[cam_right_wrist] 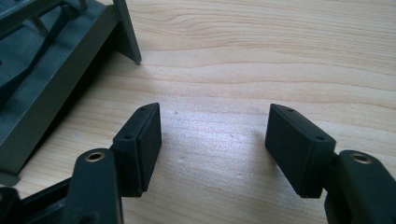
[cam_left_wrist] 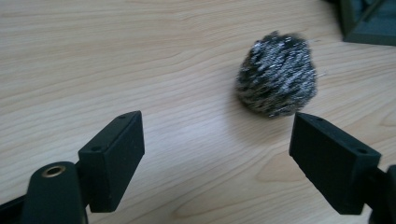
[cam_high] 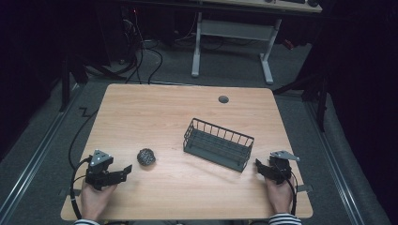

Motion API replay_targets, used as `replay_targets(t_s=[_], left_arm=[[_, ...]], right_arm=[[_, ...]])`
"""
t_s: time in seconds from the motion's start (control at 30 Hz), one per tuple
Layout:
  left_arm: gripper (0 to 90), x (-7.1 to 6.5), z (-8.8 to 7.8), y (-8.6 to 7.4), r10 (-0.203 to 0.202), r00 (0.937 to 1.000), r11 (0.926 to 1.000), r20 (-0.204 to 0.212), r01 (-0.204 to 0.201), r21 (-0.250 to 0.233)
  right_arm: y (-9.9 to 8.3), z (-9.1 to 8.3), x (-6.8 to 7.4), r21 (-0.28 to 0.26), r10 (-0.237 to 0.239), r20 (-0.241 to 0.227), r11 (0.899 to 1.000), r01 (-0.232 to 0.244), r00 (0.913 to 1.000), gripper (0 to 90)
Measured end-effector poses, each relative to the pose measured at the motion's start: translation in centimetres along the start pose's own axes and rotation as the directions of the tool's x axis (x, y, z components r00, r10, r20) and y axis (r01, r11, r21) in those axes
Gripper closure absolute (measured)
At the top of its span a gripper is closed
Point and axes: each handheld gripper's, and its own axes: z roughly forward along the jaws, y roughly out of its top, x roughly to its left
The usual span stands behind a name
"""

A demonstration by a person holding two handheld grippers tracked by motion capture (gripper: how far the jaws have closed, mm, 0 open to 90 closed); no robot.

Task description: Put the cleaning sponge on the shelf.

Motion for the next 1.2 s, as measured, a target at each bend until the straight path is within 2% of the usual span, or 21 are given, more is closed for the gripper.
replay_targets(t_s=[0.17, 0.37, 0.43, 0.57, 0.83, 1.1, 1.2], left_arm=[[15.8, -1.4, 1.2, 1.0, 0.037, 0.9988, 0.9991, 0.031, -0.038, 0.020], [15.4, -2.9, 2.8, 2.4, 0.091, 0.9954, 0.9952, 0.028, -0.092, 0.033], [15.4, -3.1, 3.3, 2.8, 0.108, 0.9938, 0.9932, 0.029, -0.109, 0.041], [15.4, -3.6, 4.5, 3.3, 0.114, 0.9926, 0.9912, 0.041, -0.117, 0.063], [15.9, -4.2, 6.2, 3.8, 0.146, 0.9890, 0.9830, 0.023, -0.148, 0.109], [29.0, -4.4, 7.1, 3.7, 0.177, 0.9842, 0.9765, 0.010, -0.177, 0.123], [35.2, -4.5, 7.1, 3.7, 0.179, 0.9837, 0.9762, 0.011, -0.180, 0.122]], right_arm=[[0.0, 0.0, 0.0, 0.000, 0.000, 0.000, 1.000, 0.000, 1.0000, 36.3], [0.0, 0.0, 0.0, 0.000, -0.001, -0.001, 1.000, 0.001, 1.0000, 36.3], [0.0, 0.0, 0.0, 0.000, -0.001, -0.001, 1.000, 0.001, 1.0000, 36.3], [0.0, 0.0, 0.0, 0.000, -0.001, -0.001, 1.000, 0.001, 1.0000, 36.3], [0.0, 0.0, 0.0, 0.000, 0.000, -0.001, 1.000, 0.000, 1.0000, 36.3], [0.0, 0.0, 0.0, 0.000, 0.000, -0.001, 1.000, 0.000, 1.0000, 36.2], [0.0, 0.0, 0.0, 0.000, 0.000, -0.001, 1.000, 0.000, 1.0000, 36.2]])
